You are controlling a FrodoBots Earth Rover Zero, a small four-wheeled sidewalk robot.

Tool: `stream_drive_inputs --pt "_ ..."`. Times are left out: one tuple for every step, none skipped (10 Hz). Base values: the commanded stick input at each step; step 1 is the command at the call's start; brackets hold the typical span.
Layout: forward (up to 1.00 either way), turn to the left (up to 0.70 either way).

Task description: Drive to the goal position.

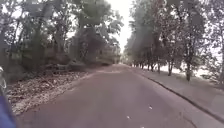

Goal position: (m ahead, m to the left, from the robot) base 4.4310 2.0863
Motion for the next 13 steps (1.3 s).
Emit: stream_drive_inputs --pt "0.7 -0.01" --pt "0.7 -0.01" --pt "0.7 -0.01" --pt "0.7 -0.01" --pt "0.7 -0.01" --pt "0.7 -0.01" --pt "0.7 -0.01" --pt "0.7 -0.01" --pt "0.7 -0.01" --pt "0.7 -0.01" --pt "0.7 -0.01" --pt "0.7 -0.01" --pt "0.7 -0.01"
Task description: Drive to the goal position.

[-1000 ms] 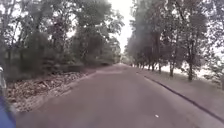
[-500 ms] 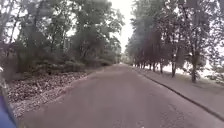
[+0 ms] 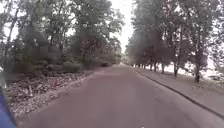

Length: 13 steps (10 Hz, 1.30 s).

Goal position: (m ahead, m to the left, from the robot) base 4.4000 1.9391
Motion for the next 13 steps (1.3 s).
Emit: stream_drive_inputs --pt "0.7 -0.01" --pt "0.7 -0.01" --pt "0.7 -0.01" --pt "0.7 -0.01" --pt "0.7 -0.01" --pt "0.7 -0.01" --pt "0.7 -0.01" --pt "0.7 -0.01" --pt "0.7 -0.01" --pt "0.7 -0.01" --pt "0.7 -0.01" --pt "0.7 -0.01" --pt "0.7 -0.01"
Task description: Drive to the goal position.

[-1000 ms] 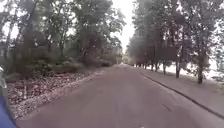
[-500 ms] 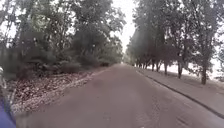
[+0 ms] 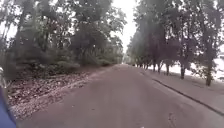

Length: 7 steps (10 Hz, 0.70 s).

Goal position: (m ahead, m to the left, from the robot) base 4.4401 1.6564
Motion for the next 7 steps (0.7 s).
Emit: stream_drive_inputs --pt "0.7 -0.01" --pt "0.7 -0.01" --pt "0.7 -0.01" --pt "0.7 -0.01" --pt "0.7 -0.01" --pt "0.7 -0.01" --pt "0.7 -0.01"
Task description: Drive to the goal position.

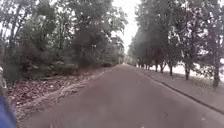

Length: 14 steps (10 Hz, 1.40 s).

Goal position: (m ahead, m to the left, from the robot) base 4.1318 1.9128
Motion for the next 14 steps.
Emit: stream_drive_inputs --pt "0.7 -0.01" --pt "0.7 -0.01" --pt "0.7 -0.01" --pt "0.7 -0.01" --pt "0.7 -0.01" --pt "0.7 -0.01" --pt "0.7 -0.01" --pt "0.7 -0.01" --pt "0.7 -0.01" --pt "0.7 -0.01" --pt "0.7 -0.01" --pt "0.7 -0.01" --pt "0.7 -0.01" --pt "0.7 -0.01"
